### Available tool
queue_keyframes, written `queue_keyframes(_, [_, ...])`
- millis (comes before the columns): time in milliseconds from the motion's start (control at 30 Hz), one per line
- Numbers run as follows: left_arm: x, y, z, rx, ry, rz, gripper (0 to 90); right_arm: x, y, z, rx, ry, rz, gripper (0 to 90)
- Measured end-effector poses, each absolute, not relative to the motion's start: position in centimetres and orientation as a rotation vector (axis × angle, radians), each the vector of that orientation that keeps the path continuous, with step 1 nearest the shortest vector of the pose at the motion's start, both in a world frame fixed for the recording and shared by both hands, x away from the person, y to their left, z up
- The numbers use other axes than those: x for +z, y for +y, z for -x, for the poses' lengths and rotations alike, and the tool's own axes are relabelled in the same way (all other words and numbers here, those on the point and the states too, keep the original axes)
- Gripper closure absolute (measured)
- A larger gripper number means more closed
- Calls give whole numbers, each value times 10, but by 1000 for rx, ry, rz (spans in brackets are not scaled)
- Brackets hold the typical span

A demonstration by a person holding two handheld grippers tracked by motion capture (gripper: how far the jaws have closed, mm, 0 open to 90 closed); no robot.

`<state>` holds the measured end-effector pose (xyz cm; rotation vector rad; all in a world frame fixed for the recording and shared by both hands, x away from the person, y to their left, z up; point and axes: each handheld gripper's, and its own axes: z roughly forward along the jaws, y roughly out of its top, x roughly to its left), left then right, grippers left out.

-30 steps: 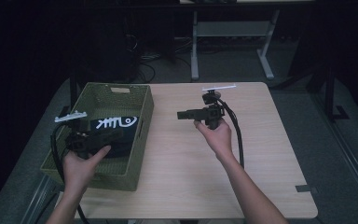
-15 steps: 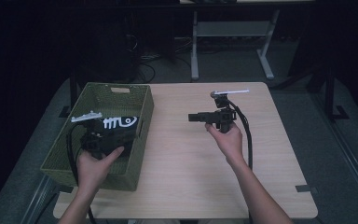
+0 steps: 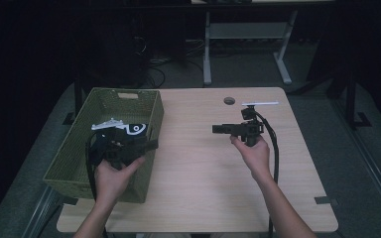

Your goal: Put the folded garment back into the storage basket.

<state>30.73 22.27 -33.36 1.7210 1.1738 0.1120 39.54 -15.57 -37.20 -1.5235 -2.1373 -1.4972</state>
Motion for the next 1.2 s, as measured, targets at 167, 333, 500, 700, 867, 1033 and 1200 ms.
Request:
queue_keyframes(167, [-336, 214, -308, 105, 1168, -1728, 401, -379, -168, -391, -1489, -2126, 1552, 390])
queue_keyframes(333, [-338, 204, -309, 96, 1157, -1740, 393, -386, -181, -388, -1485, -2114, 1576, 390])
queue_keyframes(500, [-341, 197, -312, 84, 1152, -1748, 389, -392, -190, -385, -1470, -2111, 1593, 383])
queue_keyframes(700, [-347, 187, -314, 71, 1146, -1762, 375, -399, -202, -380, -1455, -2099, 1617, 375])
queue_keyframes(867, [-350, 181, -316, 63, 1139, -1771, 370, -403, -207, -377, -1445, -2096, 1624, 371])
queue_keyframes(1033, [-354, 174, -315, 54, 1140, -1767, 362, -408, -214, -373, -1439, -2094, 1632, 368])
queue_keyframes(1200, [-360, 164, -315, 49, 1129, -1760, 354, -411, -224, -367, -1437, -2086, 1648, 357])
